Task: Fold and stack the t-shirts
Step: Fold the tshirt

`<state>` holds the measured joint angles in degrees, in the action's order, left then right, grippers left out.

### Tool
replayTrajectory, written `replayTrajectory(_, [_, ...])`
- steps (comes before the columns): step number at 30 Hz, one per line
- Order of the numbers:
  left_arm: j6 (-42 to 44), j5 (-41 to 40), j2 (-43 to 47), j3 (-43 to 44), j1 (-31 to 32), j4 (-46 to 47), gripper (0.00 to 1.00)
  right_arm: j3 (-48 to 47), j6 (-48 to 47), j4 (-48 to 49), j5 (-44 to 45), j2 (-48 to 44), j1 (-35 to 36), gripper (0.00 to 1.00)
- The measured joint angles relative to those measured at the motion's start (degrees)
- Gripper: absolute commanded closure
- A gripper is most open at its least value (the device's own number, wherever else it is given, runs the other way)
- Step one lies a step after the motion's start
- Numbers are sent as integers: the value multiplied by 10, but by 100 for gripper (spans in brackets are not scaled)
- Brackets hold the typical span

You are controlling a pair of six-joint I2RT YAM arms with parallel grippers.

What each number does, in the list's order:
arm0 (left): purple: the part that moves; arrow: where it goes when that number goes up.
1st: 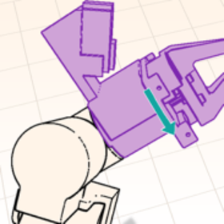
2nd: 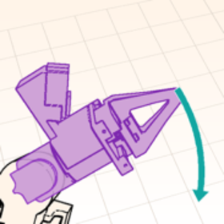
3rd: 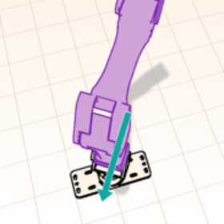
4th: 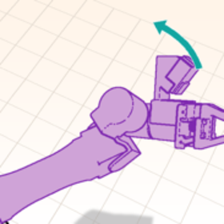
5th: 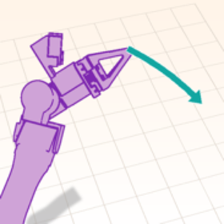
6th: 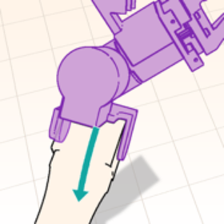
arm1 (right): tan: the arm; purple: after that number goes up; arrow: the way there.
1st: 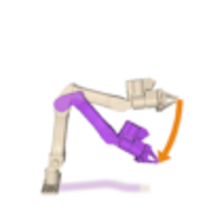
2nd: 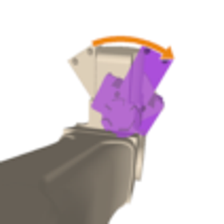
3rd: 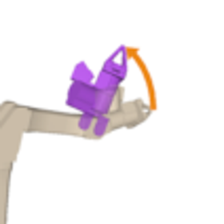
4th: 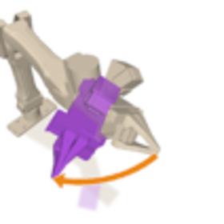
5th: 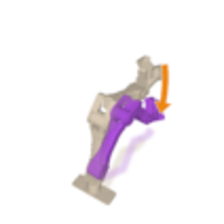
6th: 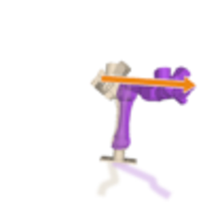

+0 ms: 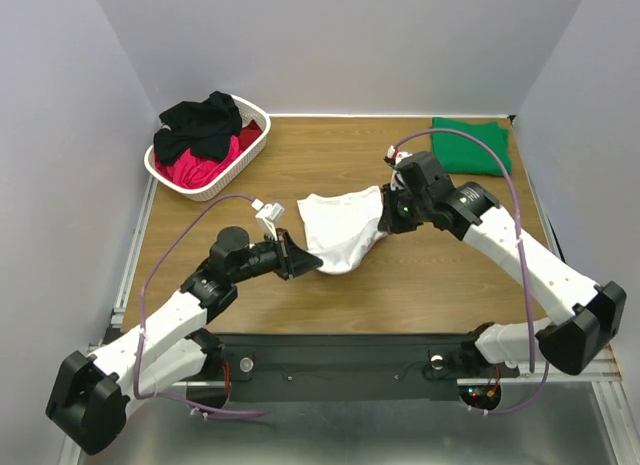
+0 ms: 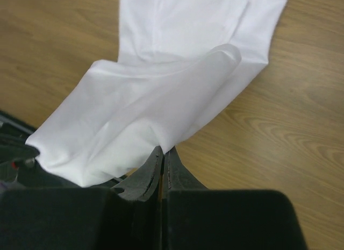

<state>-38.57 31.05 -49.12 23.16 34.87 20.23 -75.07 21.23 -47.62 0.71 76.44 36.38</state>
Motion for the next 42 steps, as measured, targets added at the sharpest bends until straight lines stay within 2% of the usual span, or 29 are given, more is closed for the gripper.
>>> replayTrajectory(4, [23, 26, 41, 12, 0, -54, 100, 22, -21, -19, -89, -45, 1, 100])
replayTrajectory(7, [37, 33, 62, 23, 0, -88, 100, 35, -33, -44, -124, -64, 4, 100])
replayTrajectory(19, [30, 86, 158, 24, 4, -158, 100, 54, -52, -120, -206, -133, 16, 100])
replayTrajectory(24, [0, 58, 167, 24, 7, -144, 100, 40, -45, -123, -176, -138, 16, 100])
replayTrajectory(29, [-31, 26, 102, 17, 7, -69, 100, 15, -38, -109, -117, -118, 16, 100])
replayTrajectory(34, [-42, -2, 41, 5, 7, -38, 100, 16, -37, -83, -59, -61, 16, 100])
replayTrajectory(42, [-54, -40, 3, -11, 6, 9, 100, 17, -47, -52, 10, 47, 11, 99])
